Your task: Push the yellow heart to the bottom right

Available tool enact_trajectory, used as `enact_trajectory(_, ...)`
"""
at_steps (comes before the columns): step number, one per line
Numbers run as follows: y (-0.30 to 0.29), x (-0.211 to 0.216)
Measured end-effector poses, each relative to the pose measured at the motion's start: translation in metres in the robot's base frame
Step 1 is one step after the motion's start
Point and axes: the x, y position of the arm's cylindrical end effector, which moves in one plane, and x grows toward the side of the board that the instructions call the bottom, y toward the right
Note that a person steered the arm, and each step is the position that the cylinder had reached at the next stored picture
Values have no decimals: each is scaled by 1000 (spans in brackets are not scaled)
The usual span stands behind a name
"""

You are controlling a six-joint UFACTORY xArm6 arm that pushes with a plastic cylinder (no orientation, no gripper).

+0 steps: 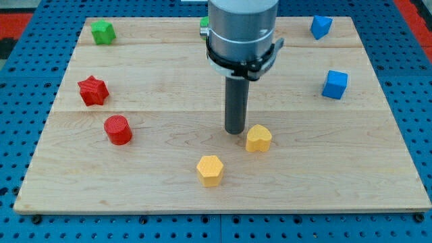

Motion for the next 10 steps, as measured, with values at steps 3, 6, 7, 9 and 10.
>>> enact_trajectory(3, 53, 28)
enact_trajectory(6, 101, 47)
enact_trajectory(7, 101, 38)
enact_trajectory(9, 106, 19)
enact_trajectory(10, 145, 39)
